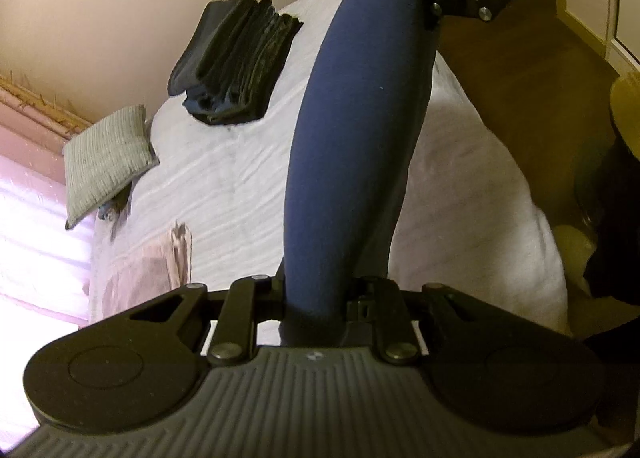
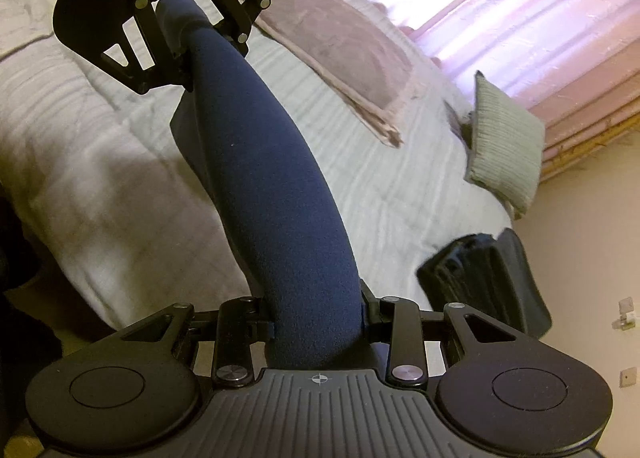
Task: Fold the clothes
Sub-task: 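Lift the folded sweatshirt with both grippers and carry it to the clothes stack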
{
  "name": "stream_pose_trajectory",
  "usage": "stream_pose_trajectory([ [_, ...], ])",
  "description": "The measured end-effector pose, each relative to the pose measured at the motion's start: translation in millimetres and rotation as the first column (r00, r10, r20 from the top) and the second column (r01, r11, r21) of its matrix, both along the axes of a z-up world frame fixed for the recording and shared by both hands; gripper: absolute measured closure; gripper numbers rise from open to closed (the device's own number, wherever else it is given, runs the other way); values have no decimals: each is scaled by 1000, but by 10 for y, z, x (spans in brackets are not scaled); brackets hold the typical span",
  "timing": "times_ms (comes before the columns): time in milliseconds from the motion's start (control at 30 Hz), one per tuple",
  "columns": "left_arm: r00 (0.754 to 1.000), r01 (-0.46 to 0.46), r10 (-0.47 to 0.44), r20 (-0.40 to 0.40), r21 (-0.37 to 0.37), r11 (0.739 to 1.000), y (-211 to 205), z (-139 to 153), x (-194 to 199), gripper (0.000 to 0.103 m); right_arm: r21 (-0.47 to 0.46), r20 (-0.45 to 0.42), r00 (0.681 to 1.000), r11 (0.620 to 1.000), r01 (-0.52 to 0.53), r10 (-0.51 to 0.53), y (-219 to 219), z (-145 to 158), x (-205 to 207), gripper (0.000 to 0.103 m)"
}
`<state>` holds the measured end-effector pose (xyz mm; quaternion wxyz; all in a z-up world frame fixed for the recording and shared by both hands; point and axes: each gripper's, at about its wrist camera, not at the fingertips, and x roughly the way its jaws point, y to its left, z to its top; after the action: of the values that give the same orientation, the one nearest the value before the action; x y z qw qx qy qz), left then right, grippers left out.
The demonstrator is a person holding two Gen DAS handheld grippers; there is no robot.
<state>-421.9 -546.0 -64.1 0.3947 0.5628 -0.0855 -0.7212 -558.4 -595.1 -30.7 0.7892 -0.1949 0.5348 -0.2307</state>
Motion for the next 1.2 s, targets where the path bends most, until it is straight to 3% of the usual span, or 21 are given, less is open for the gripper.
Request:
stream_pose_trajectory([
  [200,1000,9,-9,16,-18,1000,-268,69,-513,85,-12,17,1000,1000,21,-20,-232,94,-463,69],
  [433,998,43,-42,36,-22,999,-557,157,-827,85,-20,28,998,998,61,-61,-542,168,-634,69],
  [900,984,176,-174,29,-93,980,-1430,285,-854,85,-105,12,984,979,175,-175,-1302,463,-624,69],
  [1200,982,187,-180,49,-205,961,-2141,603,-810,85,-220,84,987,963,156,-140,-2118,864,-611,69],
])
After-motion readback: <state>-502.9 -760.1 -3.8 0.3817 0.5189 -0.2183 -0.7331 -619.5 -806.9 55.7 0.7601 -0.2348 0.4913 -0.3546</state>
